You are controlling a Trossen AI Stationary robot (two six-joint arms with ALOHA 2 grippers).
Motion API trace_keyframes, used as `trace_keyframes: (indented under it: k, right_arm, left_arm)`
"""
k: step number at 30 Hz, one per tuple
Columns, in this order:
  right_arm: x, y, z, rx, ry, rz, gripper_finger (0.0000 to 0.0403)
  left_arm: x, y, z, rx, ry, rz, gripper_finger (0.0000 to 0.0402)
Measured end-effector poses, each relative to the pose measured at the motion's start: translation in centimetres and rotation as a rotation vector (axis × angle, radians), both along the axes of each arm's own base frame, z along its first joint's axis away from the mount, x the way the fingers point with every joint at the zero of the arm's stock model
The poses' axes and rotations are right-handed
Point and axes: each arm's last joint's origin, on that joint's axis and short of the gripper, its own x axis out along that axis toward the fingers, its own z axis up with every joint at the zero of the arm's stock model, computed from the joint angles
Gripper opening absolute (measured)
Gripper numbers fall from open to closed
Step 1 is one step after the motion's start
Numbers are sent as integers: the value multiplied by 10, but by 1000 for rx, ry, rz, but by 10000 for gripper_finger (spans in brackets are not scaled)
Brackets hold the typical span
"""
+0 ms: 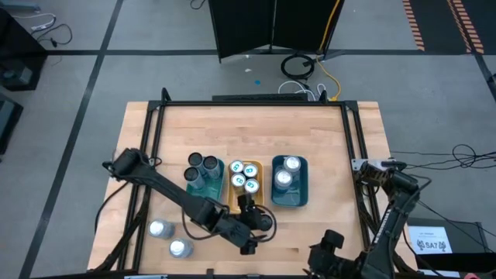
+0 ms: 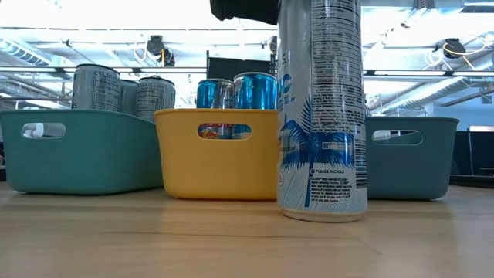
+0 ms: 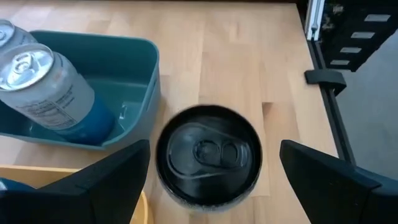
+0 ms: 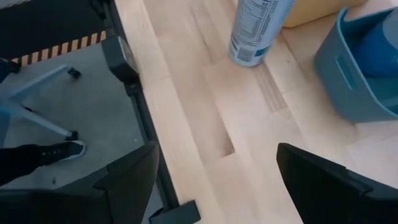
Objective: Sort soda cans
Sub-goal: Put the upper right black can into the light green bin
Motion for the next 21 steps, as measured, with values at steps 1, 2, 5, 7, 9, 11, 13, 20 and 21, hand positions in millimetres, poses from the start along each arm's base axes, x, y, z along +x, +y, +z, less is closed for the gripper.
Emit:
trace_keyframes:
  k: [1, 2, 5, 7, 9, 11, 13, 20, 21]
  right_arm:
    - [-1, 1, 0, 2, -1, 2, 318]
    - [-3, 2, 0, 4, -3, 4, 318]
    - [-7, 4, 0, -1, -22, 7, 318]
    - [-9, 6, 1, 3, -26, 3, 318]
    - [-10, 6, 1, 6, -26, 2, 318]
    - [-12, 7, 1, 4, -26, 4, 318]
    - [-12, 7, 1, 3, -27, 4, 318]
    - [-14, 7, 1, -16, -34, 13, 318]
    - [-14, 7, 1, -19, -39, 13, 318]
  left_arm:
    - [1, 0, -2, 3, 5, 0, 367]
    - [2, 0, -4, 6, 10, 2, 367]
    - [6, 1, -15, 17, 32, 7, 367]
    - [8, 1, -20, 21, 42, 9, 367]
    - [10, 1, -19, 11, 21, 13, 367]
    - [12, 2, -17, -1, -1, 17, 367]
    - [13, 3, -17, -6, -10, 21, 367]
    - [14, 5, -17, -5, -8, 26, 345]
    - [14, 4, -17, -6, -8, 25, 336]
